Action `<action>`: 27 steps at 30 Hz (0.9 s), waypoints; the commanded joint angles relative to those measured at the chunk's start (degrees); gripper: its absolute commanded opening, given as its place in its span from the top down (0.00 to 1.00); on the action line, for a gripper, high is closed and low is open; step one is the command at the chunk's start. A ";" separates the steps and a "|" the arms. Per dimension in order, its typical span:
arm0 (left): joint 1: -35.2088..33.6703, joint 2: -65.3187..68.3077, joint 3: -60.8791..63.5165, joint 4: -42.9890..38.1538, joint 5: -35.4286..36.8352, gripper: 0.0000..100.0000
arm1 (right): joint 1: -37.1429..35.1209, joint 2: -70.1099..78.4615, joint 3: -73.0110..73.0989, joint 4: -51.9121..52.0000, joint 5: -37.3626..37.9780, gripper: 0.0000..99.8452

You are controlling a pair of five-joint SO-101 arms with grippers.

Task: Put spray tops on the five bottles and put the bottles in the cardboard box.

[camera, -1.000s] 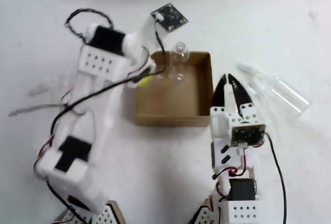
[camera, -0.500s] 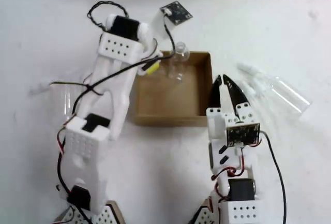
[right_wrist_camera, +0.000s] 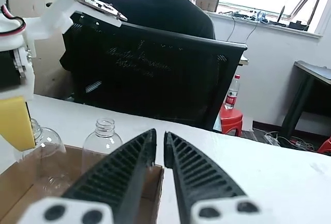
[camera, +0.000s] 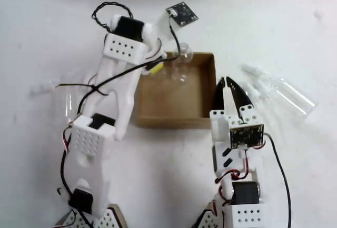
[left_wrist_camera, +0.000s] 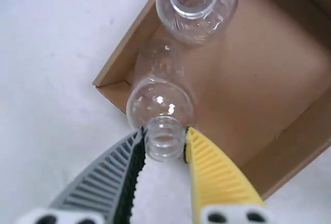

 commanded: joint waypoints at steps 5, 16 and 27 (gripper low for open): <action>-0.75 -1.45 -2.37 0.18 -0.35 0.90 | -0.48 0.84 0.44 0.48 0.35 0.98; -0.66 -5.85 4.48 0.09 -0.35 0.90 | -0.57 10.68 0.79 -9.10 0.70 0.98; -0.48 -9.89 4.84 0.18 -0.26 0.90 | -0.57 12.88 0.79 -11.03 0.70 0.98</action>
